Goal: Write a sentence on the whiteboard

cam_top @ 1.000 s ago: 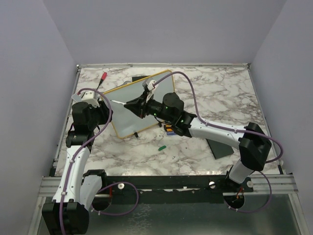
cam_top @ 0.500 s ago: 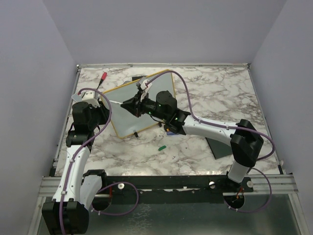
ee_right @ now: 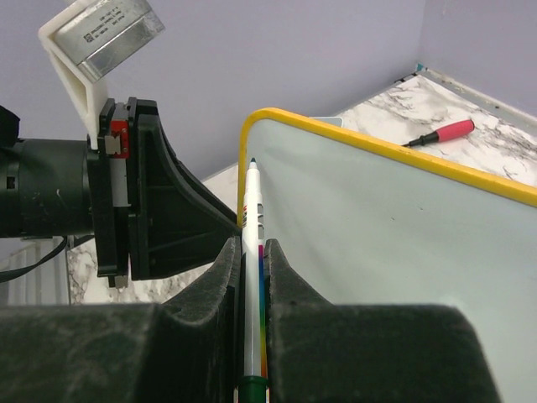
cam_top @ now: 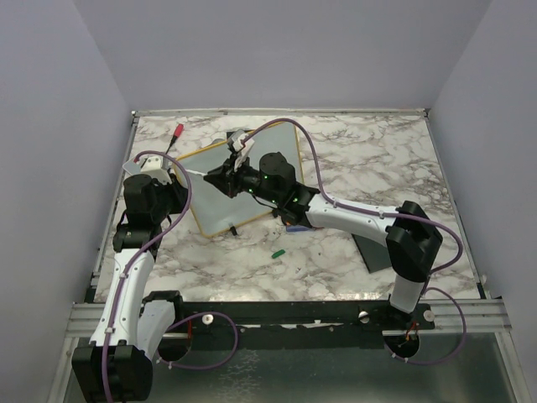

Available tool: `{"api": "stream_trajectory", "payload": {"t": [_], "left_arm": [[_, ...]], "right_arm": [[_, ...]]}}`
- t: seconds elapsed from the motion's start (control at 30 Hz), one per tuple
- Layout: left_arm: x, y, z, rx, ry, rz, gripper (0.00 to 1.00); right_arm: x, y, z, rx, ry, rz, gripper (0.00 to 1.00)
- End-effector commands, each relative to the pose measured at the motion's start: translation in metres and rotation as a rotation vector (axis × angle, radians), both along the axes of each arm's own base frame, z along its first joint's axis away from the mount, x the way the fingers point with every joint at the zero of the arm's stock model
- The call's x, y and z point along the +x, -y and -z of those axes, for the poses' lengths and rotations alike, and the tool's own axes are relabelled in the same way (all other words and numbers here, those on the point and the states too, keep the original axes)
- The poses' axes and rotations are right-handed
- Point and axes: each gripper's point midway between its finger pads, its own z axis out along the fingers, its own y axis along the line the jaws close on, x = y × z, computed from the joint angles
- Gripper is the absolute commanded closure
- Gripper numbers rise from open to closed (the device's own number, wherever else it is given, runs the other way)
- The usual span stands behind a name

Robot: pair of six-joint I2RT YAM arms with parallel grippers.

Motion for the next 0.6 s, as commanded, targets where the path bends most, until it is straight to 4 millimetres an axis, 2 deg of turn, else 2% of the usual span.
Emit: {"api": "stream_trajectory", "payload": {"t": [0.0, 0.3, 0.57], "left_arm": [[0.002, 0.003, -0.009, 0.004, 0.034, 0.021, 0.79], [0.002, 0.003, -0.009, 0.003, 0.035, 0.025, 0.82], [0.002, 0.003, -0.01, 0.004, 0.038, 0.023, 0.82]], "right_arm": [[0.008, -0.006, 0.003, -0.02, 0.013, 0.034, 0.99], [0.017, -0.003, 0.014, -0.048, -0.005, 0.089, 0.99], [0.013, 0.005, 0.035, -0.08, -0.043, 0.098, 0.99]]}}
